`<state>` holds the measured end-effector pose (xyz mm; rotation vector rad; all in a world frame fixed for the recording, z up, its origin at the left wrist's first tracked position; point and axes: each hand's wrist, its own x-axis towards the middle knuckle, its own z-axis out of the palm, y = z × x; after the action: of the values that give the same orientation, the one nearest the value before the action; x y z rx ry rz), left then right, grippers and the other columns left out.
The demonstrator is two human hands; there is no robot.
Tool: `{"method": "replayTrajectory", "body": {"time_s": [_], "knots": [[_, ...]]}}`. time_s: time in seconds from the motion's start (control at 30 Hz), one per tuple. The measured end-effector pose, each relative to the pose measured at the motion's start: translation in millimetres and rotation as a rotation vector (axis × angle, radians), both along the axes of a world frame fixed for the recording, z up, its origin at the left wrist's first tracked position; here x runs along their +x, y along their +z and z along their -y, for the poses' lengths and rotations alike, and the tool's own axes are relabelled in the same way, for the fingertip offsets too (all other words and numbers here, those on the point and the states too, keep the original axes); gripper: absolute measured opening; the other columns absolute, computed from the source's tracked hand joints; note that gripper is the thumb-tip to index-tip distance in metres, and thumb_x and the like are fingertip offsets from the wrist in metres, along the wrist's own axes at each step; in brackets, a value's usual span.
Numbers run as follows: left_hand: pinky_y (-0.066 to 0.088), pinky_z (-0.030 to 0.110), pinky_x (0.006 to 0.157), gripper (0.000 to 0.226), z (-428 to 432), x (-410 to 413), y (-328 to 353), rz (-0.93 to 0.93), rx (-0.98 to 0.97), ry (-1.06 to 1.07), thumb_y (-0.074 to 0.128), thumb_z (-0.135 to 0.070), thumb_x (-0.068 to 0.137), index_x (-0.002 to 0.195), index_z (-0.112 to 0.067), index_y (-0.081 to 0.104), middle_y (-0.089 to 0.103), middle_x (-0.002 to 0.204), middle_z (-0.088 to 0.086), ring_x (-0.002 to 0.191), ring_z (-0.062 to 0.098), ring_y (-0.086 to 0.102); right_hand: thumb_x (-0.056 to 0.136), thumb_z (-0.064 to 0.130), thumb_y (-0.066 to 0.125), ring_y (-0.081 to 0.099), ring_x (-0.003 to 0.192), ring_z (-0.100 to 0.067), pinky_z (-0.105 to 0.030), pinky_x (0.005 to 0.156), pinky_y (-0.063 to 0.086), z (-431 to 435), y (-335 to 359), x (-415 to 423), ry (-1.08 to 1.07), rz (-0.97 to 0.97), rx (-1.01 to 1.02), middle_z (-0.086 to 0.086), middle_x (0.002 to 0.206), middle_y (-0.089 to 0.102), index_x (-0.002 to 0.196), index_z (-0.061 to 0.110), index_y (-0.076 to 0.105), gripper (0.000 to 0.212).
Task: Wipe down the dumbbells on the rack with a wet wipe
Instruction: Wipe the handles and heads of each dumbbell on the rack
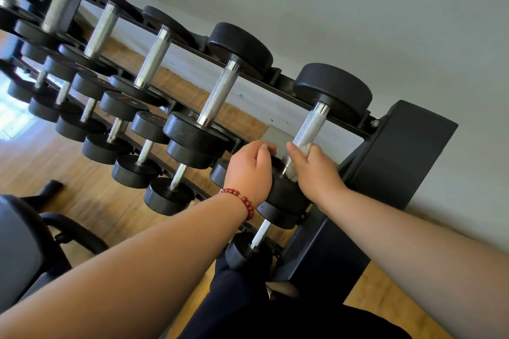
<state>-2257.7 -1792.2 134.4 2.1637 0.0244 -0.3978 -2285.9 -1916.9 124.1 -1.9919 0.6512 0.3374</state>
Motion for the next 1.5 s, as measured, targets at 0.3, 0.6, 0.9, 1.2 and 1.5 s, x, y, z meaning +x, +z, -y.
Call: {"method": "replayTrajectory", "body": {"time_s": [0.3, 0.6, 0.9, 1.2, 1.5], "knots": [[0.036, 0.009, 0.075, 0.033, -0.1, 0.7, -2.5, 0.011, -0.003, 0.003, 0.032, -0.020, 0.103, 0.105, -0.020, 0.065, 0.063, 0.103, -0.008, 0.095, 0.000, 0.054, 0.098, 0.054, 0.040, 0.051, 0.086, -0.009, -0.029, 0.077, 0.040, 2.8, 3.5, -3.8, 0.086, -0.107, 0.100, 0.006, 0.092, 0.054, 0.124, 0.011, 0.048, 0.051], [0.037, 0.010, 0.077, 0.033, -0.1, 0.0, -1.7, 0.016, -0.018, 0.006, 0.032, -0.019, 0.103, 0.104, -0.019, 0.066, 0.063, 0.102, -0.007, 0.098, 0.002, 0.055, 0.097, 0.053, 0.045, 0.055, 0.086, -0.010, -0.029, 0.070, 0.043, 1.4, -6.1, -2.2, -0.012, -0.093, 0.229, 0.003, 0.092, 0.058, 0.116, 0.014, 0.052, 0.044], [0.037, 0.009, 0.076, 0.033, 0.6, 0.0, -3.2, 0.012, -0.030, 0.013, 0.032, -0.018, 0.103, 0.099, -0.020, 0.064, 0.065, 0.103, -0.004, 0.097, 0.004, 0.056, 0.088, 0.050, 0.064, 0.070, 0.093, -0.015, -0.040, 0.090, 0.055, -2.4, -11.9, 26.2, -0.434, 0.114, 0.428, 0.006, 0.094, 0.071, 0.116, 0.011, 0.057, 0.048], [0.036, 0.009, 0.078, 0.033, 0.3, -0.6, -3.3, 0.019, -0.032, 0.013, 0.032, -0.018, 0.103, 0.099, -0.022, 0.064, 0.065, 0.104, -0.005, 0.101, 0.006, 0.056, 0.080, 0.045, 0.075, 0.072, 0.081, -0.011, -0.040, 0.083, 0.058, 5.8, -5.7, 41.6, -0.536, 0.254, 0.329, 0.005, 0.087, 0.070, 0.107, 0.019, 0.051, 0.045], [0.036, 0.009, 0.077, 0.033, 0.1, -0.1, -3.3, 0.009, -0.026, 0.002, 0.032, -0.018, 0.103, 0.098, -0.024, 0.063, 0.065, 0.102, -0.006, 0.100, 0.005, 0.056, 0.078, 0.039, 0.079, 0.071, 0.071, -0.010, -0.034, 0.074, 0.060, 3.5, -3.9, 48.5, -0.692, 0.261, 0.452, 0.003, 0.074, 0.070, 0.104, 0.012, 0.060, 0.042]]}}
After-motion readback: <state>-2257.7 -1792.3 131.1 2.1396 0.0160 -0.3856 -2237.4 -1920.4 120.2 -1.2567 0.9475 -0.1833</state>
